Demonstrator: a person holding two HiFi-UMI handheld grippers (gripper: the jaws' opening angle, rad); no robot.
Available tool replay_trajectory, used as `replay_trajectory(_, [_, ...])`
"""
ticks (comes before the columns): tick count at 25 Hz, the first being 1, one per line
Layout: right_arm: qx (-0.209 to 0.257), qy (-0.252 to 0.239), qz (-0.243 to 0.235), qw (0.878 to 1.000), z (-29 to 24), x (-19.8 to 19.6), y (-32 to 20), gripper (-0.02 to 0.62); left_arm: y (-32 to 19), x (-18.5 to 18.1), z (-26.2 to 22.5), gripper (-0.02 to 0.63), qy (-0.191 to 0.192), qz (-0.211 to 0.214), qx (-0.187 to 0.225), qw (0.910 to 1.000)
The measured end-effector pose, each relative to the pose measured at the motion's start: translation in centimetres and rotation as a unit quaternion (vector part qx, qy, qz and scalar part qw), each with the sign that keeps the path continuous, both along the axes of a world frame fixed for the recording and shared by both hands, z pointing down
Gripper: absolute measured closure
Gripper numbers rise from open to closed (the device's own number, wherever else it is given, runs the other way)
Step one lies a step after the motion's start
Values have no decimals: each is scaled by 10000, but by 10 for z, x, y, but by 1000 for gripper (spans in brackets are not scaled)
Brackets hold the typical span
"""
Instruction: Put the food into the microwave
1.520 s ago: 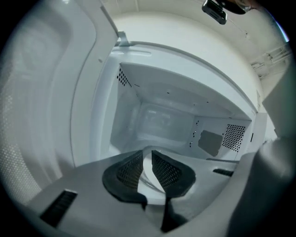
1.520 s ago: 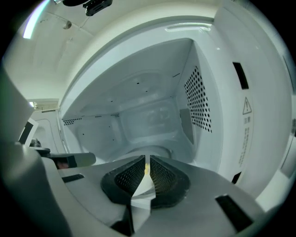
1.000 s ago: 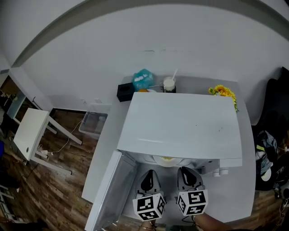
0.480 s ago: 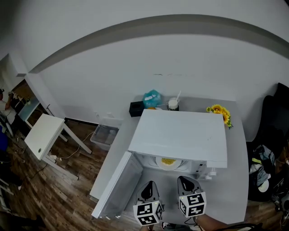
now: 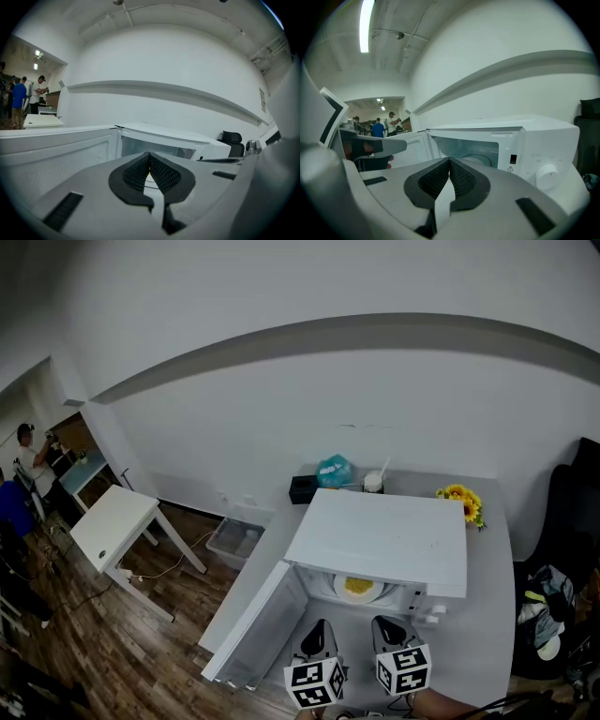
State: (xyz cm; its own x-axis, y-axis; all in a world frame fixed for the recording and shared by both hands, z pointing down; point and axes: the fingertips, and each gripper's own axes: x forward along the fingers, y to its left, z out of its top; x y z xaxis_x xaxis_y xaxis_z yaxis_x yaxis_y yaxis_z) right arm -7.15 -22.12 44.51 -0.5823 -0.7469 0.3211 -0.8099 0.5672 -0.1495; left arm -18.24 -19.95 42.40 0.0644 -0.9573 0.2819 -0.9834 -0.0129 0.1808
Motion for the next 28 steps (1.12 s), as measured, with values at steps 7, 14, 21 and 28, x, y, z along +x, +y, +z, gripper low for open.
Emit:
replay_trajectory(7, [13,-123,-47,9999,-3,-3,3,578,-1,2,-3,603,-11,7,-39,10000])
replay_trajectory(14, [61,-209,-31,9998,-16,-3,3,578,1,12,-8,603,-73,85,-28,9999])
replay_trajectory(21, [23,-108,-41,9999,-14,-1,13,580,10,10,-9,603,6,73,17,10000])
replay_trajectory(28, [-15,-252,143,9996,-17,4,17,580,15,4,-11,603,38,13,51,10000])
